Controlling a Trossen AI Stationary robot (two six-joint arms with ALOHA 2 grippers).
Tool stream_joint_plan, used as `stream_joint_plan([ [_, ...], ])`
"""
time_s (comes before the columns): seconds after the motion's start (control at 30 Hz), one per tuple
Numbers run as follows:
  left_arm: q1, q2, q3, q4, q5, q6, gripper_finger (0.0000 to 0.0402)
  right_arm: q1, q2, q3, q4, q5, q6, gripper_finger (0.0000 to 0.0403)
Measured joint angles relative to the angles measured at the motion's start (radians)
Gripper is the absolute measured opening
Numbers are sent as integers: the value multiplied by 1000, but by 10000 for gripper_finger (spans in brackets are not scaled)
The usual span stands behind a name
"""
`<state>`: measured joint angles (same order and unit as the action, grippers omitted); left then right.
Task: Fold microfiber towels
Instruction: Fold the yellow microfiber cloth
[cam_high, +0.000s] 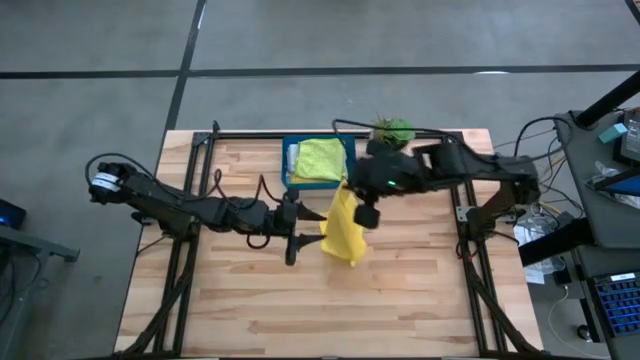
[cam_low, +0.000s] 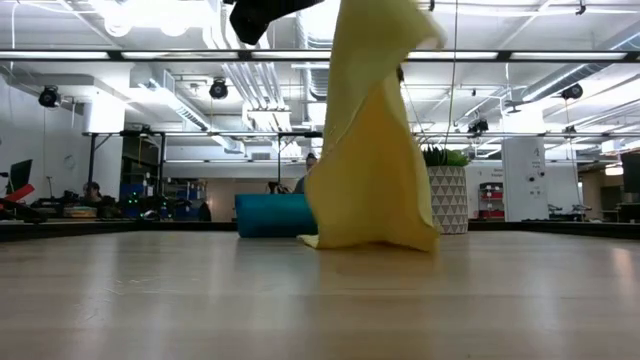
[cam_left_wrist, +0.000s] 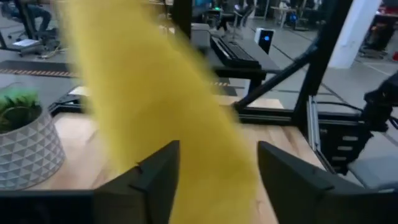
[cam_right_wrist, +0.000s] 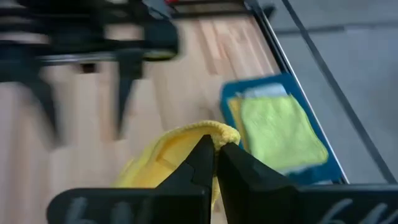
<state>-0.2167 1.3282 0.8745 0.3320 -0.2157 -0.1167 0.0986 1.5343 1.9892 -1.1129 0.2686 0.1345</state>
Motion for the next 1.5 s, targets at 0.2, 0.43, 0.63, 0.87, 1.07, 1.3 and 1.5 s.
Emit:
stream_joint_plan([
  [0.2,-33,94,0,-2,-240,3,267,-118,101,0,-51,0,-5,8],
  [0.43,-38,242,0,-13,-332,-18,274,-220,177,0,-174,-56,-20,8],
  [0.63,-26,367,0,-7,-522,-25,270,-226,181,-4,-194,-86,-17,8],
  [0.87,6,489,18,61,-528,-117,270,-225,178,-2,-213,-88,-3,8],
  [1.07,36,594,61,294,-648,-197,269,-226,178,-2,-214,-88,-3,8],
  [1.3,51,650,154,267,-833,-201,269,-225,177,-3,-219,-88,-7,8],
  [1.5,59,634,177,8,-860,-289,269,-225,175,-3,-243,-88,-15,8],
])
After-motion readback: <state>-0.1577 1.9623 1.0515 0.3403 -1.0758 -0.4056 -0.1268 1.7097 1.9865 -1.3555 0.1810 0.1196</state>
